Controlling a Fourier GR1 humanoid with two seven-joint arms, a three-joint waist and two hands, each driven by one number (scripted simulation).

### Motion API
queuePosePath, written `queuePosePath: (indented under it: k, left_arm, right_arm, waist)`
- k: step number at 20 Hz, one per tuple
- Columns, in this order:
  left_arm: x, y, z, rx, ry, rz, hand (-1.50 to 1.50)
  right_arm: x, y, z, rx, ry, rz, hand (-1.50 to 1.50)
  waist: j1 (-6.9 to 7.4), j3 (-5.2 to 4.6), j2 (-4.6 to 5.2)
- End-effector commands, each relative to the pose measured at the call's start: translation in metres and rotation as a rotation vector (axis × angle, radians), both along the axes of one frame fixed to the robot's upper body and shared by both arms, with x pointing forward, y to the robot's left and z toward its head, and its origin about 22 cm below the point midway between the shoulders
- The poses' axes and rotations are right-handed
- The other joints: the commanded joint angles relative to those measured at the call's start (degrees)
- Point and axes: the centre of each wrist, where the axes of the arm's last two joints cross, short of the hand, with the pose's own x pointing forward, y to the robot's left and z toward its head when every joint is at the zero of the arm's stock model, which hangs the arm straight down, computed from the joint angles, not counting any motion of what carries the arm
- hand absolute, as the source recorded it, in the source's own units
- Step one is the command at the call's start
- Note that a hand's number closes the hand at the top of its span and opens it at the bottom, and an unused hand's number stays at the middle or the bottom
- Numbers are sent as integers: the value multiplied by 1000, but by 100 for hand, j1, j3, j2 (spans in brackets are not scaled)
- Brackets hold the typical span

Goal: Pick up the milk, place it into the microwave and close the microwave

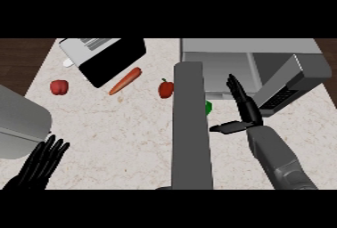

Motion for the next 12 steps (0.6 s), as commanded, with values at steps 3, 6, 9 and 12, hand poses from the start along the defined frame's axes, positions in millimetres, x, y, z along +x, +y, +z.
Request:
queuePosePath:
  k: [3, 6, 9, 12]
  left_arm:
    - [13, -31, 11, 42, -2, -107, -150]
    - [17, -30, 17, 84, 19, -138, -150]
    - [13, -60, 5, 101, -4, -182, 150]
    - [33, -65, 7, 130, -1, -196, 150]
  right_arm:
    - [-18, -17, -12, 92, -19, 99, -150]
    - [-39, -38, -23, 66, -17, 60, -150]
    - [-52, -47, -30, 172, -24, 46, -150]
    - [-65, -69, -30, 207, -24, 23, -150]
  waist:
    - [-161, -8, -63]
    - [-166, -10, -61]
    - [-141, -7, -56]
    - [-191, -10, -57]
